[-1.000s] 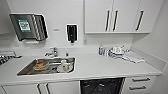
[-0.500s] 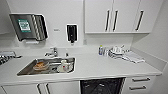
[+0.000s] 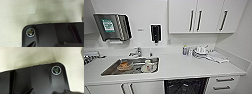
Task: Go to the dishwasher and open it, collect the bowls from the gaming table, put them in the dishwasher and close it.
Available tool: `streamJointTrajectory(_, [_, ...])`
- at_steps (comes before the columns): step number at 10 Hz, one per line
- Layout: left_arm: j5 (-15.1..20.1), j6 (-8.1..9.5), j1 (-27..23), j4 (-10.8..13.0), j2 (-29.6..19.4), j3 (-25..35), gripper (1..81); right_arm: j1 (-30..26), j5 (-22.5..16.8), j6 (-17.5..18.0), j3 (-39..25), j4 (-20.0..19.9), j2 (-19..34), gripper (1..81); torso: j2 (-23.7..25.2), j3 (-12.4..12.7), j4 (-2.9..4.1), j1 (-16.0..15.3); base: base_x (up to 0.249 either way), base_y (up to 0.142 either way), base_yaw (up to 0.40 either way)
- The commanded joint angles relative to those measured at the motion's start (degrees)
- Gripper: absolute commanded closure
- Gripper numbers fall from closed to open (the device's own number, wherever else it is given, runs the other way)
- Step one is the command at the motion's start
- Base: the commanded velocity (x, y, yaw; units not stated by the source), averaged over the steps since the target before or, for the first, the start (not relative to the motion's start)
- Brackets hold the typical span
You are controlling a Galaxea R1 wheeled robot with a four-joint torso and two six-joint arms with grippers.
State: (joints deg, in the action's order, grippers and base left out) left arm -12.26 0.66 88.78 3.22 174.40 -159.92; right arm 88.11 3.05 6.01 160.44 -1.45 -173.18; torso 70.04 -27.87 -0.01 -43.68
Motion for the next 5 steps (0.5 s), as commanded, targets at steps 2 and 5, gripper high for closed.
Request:
streamJointTrajectory(2, [2.6,-0.31,-2.6,-0.2,0.3,-0.1,1.0,-2.2,-3.1,-0.1,0.2,-0.5,-0.8,1.0,-5.9,0.0,0.0,3.8,0.0,0.0,0.0])
streamJointTrajectory(5, [3.2,-0.39,-3.0,-0.2,0.4,-0.3,1.0,-2.5,-3.1,0.0,0.0,-0.7,-1.1,1.0,-10.2,0.0,0.0,6.6,0.0,0.0,0.0])
